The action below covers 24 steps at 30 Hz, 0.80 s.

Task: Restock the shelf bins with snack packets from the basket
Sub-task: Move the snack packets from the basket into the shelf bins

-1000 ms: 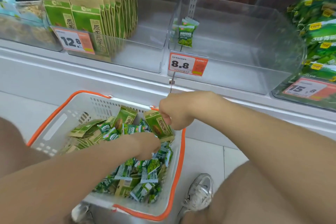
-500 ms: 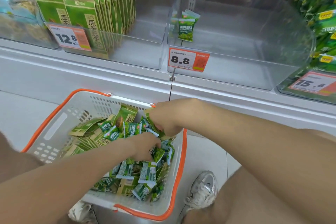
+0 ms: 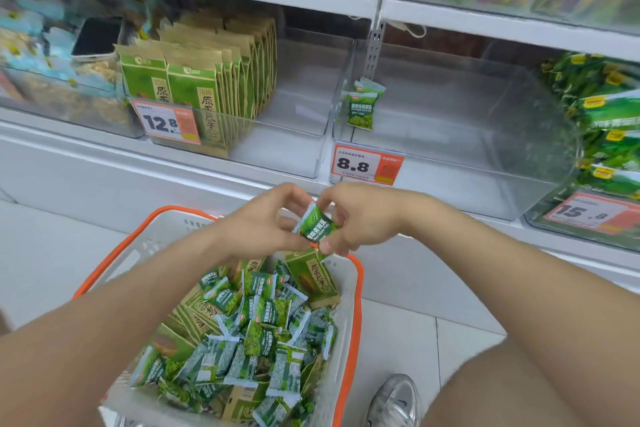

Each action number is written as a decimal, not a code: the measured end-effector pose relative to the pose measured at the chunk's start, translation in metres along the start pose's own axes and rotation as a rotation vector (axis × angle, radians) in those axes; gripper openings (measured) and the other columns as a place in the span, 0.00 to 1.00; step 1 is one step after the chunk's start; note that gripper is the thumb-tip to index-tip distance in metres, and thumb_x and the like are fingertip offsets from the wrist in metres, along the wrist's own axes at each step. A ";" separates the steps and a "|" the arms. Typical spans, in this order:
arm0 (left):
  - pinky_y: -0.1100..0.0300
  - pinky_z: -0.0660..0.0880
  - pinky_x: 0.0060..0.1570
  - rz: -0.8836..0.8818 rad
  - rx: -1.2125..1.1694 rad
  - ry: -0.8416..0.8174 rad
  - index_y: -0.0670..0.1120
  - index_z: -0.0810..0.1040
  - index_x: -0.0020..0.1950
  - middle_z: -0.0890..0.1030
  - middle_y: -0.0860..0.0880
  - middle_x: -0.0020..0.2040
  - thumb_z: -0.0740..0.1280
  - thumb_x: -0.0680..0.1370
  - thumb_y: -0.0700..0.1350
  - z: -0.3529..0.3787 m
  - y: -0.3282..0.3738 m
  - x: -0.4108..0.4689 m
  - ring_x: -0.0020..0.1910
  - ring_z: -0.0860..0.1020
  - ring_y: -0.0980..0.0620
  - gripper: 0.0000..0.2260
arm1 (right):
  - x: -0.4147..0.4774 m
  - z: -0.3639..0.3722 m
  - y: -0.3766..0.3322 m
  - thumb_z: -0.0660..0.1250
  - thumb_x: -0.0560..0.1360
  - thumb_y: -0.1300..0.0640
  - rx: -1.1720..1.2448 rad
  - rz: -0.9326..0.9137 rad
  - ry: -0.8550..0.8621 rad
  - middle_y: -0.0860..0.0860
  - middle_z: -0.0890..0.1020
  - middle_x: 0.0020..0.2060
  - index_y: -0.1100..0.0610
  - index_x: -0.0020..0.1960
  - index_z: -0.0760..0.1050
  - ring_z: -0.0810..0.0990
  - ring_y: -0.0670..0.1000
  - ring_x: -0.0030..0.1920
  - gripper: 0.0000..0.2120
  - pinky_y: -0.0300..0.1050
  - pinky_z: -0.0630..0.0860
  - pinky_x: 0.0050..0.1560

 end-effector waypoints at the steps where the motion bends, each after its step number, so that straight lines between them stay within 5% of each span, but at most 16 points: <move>1: 0.54 0.79 0.48 -0.016 -0.110 0.053 0.46 0.77 0.62 0.81 0.45 0.60 0.78 0.72 0.34 -0.007 0.004 -0.001 0.45 0.84 0.49 0.22 | -0.001 -0.003 0.001 0.77 0.77 0.55 0.072 -0.002 0.013 0.50 0.86 0.40 0.59 0.57 0.74 0.86 0.44 0.36 0.16 0.39 0.80 0.36; 6: 0.60 0.82 0.43 -0.015 -0.489 0.157 0.39 0.81 0.55 0.86 0.41 0.44 0.72 0.79 0.34 -0.012 0.016 -0.003 0.44 0.85 0.48 0.06 | -0.008 -0.016 -0.002 0.75 0.77 0.62 0.254 -0.054 0.102 0.57 0.87 0.44 0.64 0.54 0.77 0.89 0.52 0.42 0.10 0.52 0.86 0.48; 13: 0.61 0.83 0.43 0.018 -0.537 0.227 0.38 0.83 0.56 0.85 0.42 0.40 0.73 0.79 0.37 -0.017 0.032 0.002 0.39 0.83 0.51 0.07 | -0.012 -0.038 -0.001 0.78 0.74 0.61 0.182 -0.093 0.240 0.53 0.88 0.39 0.55 0.57 0.72 0.87 0.53 0.40 0.18 0.57 0.85 0.47; 15: 0.60 0.83 0.44 0.063 -0.521 0.262 0.39 0.84 0.56 0.85 0.41 0.41 0.73 0.79 0.37 -0.022 0.041 0.004 0.39 0.84 0.51 0.07 | -0.016 -0.043 0.000 0.77 0.76 0.62 0.365 -0.103 0.248 0.56 0.88 0.45 0.59 0.58 0.74 0.88 0.55 0.45 0.16 0.57 0.85 0.49; 19: 0.58 0.84 0.43 0.203 -0.363 0.381 0.40 0.83 0.58 0.86 0.40 0.43 0.74 0.79 0.39 -0.037 0.069 0.012 0.40 0.86 0.49 0.08 | -0.024 -0.065 -0.004 0.71 0.81 0.58 0.695 -0.049 0.340 0.56 0.88 0.46 0.58 0.61 0.79 0.89 0.58 0.41 0.09 0.48 0.85 0.37; 21: 0.59 0.82 0.42 0.287 -0.201 0.469 0.43 0.83 0.57 0.86 0.42 0.45 0.73 0.80 0.40 -0.044 0.086 0.018 0.41 0.85 0.49 0.06 | -0.027 -0.087 0.004 0.71 0.80 0.57 0.767 0.011 0.506 0.55 0.86 0.39 0.59 0.58 0.80 0.85 0.56 0.31 0.09 0.44 0.77 0.29; 24: 0.69 0.75 0.45 0.413 0.140 0.607 0.48 0.83 0.53 0.85 0.53 0.45 0.72 0.79 0.41 -0.050 0.107 0.026 0.42 0.81 0.59 0.04 | -0.032 -0.121 0.025 0.69 0.77 0.57 0.865 0.095 0.823 0.56 0.79 0.36 0.60 0.49 0.78 0.76 0.54 0.26 0.06 0.47 0.70 0.32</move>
Point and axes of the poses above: each hand's wrist, its own x-axis towards the middle knuckle, its own z-axis out of the palm, y = z × x, the point moved 6 cm from there along x, towards the middle knuckle
